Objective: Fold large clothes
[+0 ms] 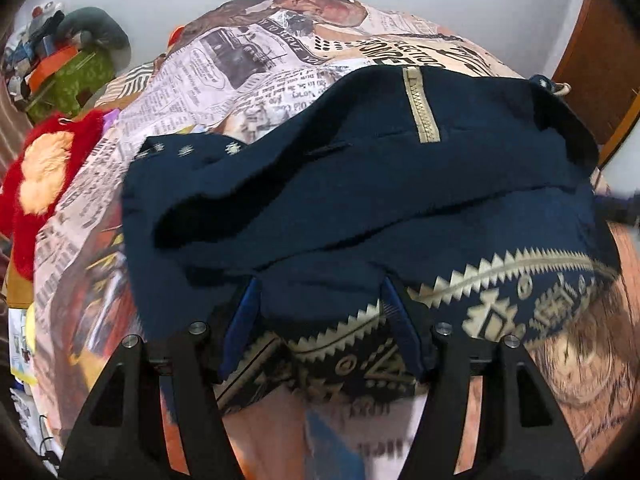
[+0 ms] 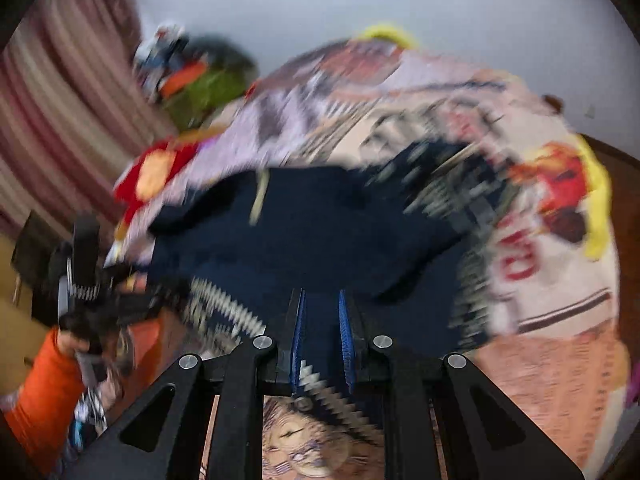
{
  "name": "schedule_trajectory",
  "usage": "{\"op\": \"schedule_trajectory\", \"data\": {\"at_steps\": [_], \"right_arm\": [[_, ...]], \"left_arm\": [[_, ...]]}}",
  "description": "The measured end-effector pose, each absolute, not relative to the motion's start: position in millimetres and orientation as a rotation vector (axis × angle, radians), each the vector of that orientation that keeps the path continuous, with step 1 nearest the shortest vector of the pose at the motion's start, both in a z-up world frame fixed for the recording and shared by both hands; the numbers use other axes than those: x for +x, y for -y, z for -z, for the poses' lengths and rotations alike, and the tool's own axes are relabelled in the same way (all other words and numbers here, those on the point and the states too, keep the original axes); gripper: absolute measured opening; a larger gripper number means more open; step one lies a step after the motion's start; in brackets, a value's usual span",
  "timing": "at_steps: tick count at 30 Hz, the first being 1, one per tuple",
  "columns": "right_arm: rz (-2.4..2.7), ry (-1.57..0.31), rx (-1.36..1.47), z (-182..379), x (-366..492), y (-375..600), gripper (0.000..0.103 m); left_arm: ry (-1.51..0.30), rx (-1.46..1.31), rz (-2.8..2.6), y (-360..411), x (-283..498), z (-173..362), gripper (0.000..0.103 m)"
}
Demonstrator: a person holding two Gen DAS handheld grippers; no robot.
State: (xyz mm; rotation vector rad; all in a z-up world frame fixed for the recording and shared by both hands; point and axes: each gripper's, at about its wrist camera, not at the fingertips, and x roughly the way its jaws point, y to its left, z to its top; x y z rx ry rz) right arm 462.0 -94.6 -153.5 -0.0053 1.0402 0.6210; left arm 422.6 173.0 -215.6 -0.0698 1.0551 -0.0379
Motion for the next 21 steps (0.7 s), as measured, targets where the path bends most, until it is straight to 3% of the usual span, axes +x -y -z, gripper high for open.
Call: {"op": "schedule_trajectory", "data": {"at_steps": [7,14,21], "right_arm": [[-0.616,-1.098,-0.106,203.3,480.9,44.4,0.012],[-0.552,-0.977,-0.057,176.0,533.9,37.1,0.012],[-0.355,-0.817,0.009,137.2,555.7,69.2,0.012]], "left_arm": [[-0.996,0.010,-0.101,-189.3,463.3,215.3,0.065],[-0.946,-0.026,-0.200,-242.3,502.6,192.3,0.065],[-0.831,0.048,-0.335,-248.5,496.7,156.8,0.068]]}}
